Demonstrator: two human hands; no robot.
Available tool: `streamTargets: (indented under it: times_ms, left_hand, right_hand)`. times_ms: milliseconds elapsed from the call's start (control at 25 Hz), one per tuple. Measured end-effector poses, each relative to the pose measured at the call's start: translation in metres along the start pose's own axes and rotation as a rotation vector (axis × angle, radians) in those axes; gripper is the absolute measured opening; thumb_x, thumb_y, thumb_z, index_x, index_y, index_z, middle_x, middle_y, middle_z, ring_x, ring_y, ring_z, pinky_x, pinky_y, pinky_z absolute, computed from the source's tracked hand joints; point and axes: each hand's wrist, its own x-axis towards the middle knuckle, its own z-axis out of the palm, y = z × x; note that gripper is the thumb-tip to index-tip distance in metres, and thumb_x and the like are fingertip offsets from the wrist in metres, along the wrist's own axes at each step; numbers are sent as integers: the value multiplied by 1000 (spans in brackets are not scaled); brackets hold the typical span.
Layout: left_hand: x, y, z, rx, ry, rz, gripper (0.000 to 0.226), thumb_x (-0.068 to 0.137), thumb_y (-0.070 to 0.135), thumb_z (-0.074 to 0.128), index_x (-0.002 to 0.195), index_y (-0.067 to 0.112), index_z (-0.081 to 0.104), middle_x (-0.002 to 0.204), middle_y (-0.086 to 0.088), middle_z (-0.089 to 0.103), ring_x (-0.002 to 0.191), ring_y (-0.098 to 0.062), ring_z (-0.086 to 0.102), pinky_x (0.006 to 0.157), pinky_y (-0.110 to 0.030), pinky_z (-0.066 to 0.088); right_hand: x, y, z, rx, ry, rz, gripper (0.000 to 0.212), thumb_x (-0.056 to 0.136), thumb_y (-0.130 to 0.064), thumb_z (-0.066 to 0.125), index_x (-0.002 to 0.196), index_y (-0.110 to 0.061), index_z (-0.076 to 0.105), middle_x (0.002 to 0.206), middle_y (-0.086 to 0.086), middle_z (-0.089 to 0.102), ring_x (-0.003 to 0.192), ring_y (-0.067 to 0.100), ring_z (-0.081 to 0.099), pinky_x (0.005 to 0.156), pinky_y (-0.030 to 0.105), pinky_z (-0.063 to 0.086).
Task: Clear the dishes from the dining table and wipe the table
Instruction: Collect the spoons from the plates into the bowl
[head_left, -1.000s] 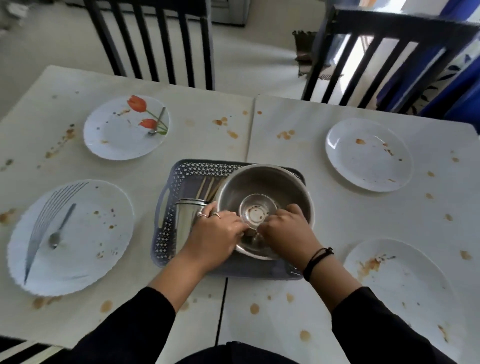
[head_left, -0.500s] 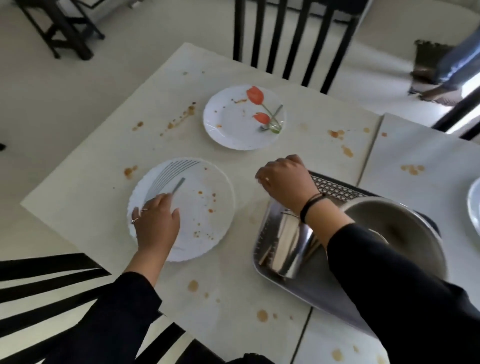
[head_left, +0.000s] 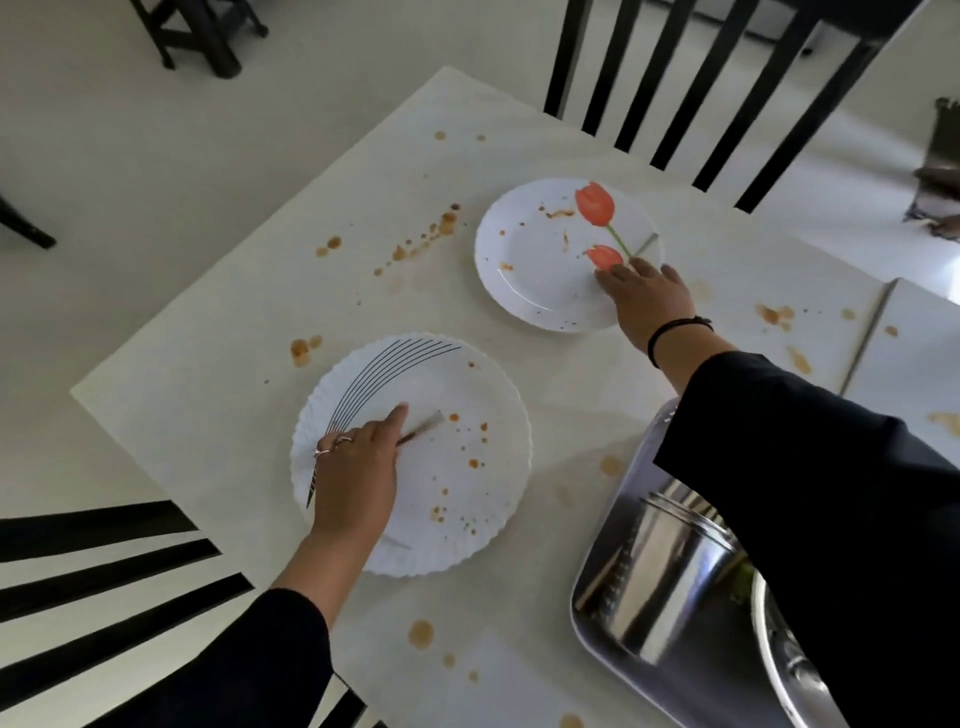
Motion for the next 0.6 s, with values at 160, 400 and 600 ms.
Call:
streamTargets:
  times_ms: [160,400,600]
  left_hand:
    - [1,8,-1,-103,-11,10,35,83,4,65,117,14,65,90,-1,70,81,-27,66,83,-45,42]
    - [-11,54,-20,-184,-51,128,12,89,16,62,98,19,71,94,3,68,73,-26,65,83,-41,43]
    - [-35,116,-56,-377,-53,348,3,89,20,64,87,18,65,76,5,66,61,-22,58,65,-34,45]
  right_hand:
    - [-2,-6,-4,-197,159,-68,25,90,-14,47,104,-24,66,98,1,68,103,23,59,103,39,31]
    - [-41,-16,-16,-226,179,-150,28,93,-14,40,84,-19,66,77,-1,68,81,24,62,99,37,31]
    - [-129,-17,-58,135,481,-32,34,99,-25,37,85,-21,68,83,-1,71,85,23,64,100,37,31]
